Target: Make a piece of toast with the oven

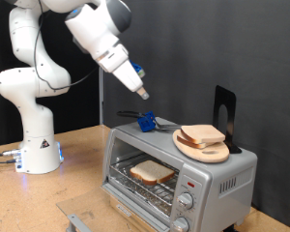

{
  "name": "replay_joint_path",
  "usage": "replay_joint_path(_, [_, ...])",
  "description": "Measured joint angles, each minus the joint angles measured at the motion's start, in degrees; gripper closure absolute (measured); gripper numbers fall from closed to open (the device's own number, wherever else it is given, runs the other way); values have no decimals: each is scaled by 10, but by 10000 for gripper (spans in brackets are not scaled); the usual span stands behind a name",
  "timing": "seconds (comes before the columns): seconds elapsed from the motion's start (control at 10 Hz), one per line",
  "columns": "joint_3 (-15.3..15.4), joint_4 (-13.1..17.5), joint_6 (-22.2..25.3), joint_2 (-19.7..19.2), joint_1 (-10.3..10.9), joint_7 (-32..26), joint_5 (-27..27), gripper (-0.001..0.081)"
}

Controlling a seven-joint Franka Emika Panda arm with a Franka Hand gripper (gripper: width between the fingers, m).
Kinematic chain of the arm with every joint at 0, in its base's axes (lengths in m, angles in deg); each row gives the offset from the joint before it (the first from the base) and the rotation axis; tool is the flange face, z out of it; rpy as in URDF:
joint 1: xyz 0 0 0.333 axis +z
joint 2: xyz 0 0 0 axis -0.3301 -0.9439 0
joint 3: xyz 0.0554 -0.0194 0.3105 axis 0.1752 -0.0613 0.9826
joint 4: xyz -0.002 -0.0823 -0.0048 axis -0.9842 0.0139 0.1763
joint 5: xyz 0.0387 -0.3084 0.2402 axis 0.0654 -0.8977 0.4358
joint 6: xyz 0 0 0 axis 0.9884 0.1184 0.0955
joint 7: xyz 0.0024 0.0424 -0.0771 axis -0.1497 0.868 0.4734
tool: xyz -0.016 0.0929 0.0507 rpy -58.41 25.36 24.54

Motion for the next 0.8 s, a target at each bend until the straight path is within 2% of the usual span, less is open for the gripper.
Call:
replay_joint_path(0.2, [-24, -19, 12, 7, -28, -4, -53, -2])
replay_joint_path(0.3, [-30, -24, 14, 5, -48, -4, -83, -2])
replay_joint_path(0.4, [-30, -26, 14, 3, -60, -7, -95, -2])
replay_joint_path(0.6, [-32, -26, 21, 2, -60, -2, -93, -2])
replay_joint_path(0.8, [-49, -22, 65, 2, -78, 45, -96, -2])
